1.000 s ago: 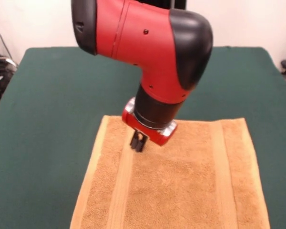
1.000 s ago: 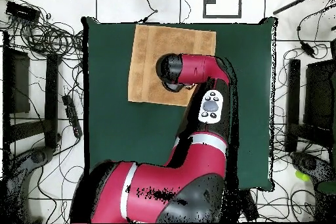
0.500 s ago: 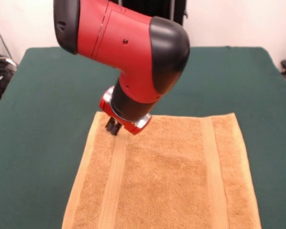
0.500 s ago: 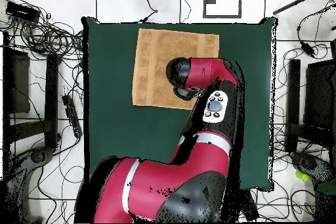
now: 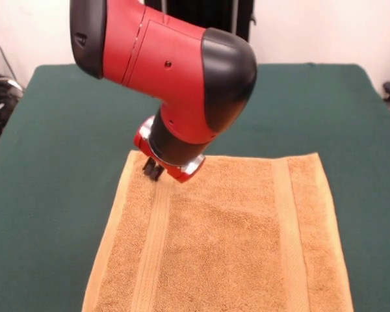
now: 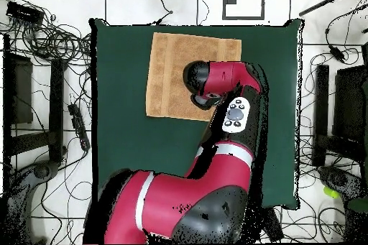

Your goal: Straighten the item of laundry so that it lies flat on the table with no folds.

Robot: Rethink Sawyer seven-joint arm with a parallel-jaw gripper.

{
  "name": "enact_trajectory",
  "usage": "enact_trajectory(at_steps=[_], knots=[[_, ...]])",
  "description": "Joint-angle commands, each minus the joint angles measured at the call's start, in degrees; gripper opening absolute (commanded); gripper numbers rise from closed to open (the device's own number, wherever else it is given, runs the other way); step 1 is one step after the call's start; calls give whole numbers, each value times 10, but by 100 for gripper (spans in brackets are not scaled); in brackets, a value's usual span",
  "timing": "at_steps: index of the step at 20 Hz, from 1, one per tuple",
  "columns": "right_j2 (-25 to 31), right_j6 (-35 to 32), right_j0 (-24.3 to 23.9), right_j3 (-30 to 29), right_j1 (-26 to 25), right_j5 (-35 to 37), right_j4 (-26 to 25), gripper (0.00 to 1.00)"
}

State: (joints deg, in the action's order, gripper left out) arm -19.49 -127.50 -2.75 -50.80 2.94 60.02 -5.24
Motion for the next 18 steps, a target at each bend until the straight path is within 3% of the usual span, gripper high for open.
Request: enact_trajectory(at_steps=[1, 8, 18], knots=[[8, 30, -7, -21, -5, 83, -36, 0], [-20, 52, -10, -33, 14, 119, -67, 0], [-8, 60, -27, -62, 22, 99, -96, 0]])
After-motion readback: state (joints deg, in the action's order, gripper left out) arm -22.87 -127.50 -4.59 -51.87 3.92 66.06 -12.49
